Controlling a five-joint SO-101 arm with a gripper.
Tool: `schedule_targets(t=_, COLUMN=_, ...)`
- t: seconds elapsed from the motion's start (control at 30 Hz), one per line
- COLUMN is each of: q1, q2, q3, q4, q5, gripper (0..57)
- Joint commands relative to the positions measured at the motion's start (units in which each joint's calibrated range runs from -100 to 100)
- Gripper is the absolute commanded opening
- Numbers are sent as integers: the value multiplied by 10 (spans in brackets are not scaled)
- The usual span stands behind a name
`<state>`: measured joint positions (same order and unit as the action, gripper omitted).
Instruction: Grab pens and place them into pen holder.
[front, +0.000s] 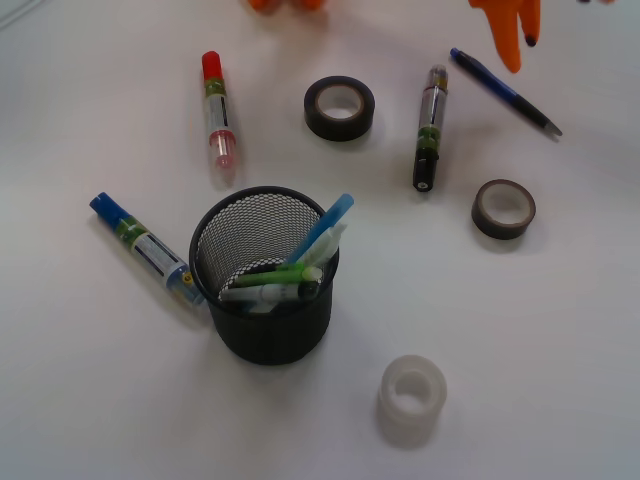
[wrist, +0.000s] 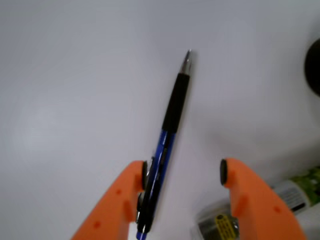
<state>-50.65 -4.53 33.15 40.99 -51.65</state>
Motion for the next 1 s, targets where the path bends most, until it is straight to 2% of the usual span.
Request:
schedule_targets(t=0.0, q1=-24, q2=46, q3=-39, q4=-9, q5=-22, gripper=171)
schedule_targets(t=0.47, q1=-14, q2=223, q3=-130, q4=-13, q5=-42, gripper=165)
schedule_targets(t=0.67, q1=-11, q2=269, q3=-142, q4=-14, q5=-42, gripper=18)
schedule_targets(t=0.97, q1=-1, q2=266, q3=-145, q4=-21, q5=-38, gripper=5)
